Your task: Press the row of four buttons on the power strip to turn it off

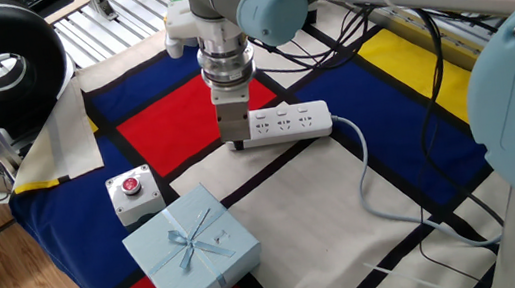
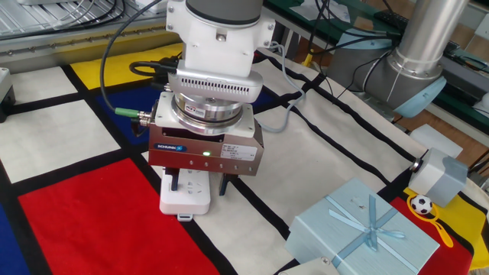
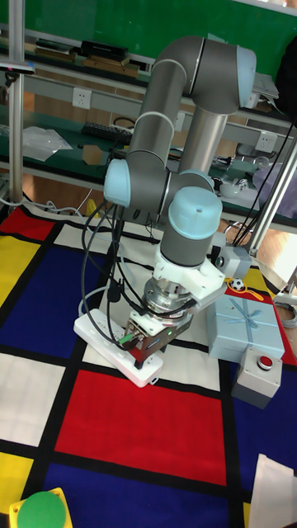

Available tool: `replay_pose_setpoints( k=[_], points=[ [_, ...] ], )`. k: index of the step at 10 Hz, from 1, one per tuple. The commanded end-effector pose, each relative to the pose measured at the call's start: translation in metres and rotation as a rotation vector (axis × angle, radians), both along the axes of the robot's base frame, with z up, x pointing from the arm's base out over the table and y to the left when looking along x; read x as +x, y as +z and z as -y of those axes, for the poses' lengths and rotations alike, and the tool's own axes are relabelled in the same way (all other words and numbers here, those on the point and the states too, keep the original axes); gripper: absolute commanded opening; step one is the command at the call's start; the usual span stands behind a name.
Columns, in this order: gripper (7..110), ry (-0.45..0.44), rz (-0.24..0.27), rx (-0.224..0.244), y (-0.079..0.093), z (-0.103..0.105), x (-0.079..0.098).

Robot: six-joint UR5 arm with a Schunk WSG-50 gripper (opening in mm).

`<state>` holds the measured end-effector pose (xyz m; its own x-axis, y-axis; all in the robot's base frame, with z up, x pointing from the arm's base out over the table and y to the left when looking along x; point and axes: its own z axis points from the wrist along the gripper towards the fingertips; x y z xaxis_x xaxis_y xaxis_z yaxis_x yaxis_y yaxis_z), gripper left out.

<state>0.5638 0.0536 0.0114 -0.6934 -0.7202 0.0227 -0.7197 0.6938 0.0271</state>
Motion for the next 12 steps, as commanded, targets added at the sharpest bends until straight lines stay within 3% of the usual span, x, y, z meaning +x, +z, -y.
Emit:
replay_pose_setpoints(
  k=[1,6,12],
  points=[
    [66,-0.009,0.001,0.009,0.001,-0.001,0.001],
    [66,-0.012,0.001,0.018,-0.001,-0.003,0.002],
    [66,-0.013,-0.010,0.024,0.016,-0.001,0.006]
  ],
)
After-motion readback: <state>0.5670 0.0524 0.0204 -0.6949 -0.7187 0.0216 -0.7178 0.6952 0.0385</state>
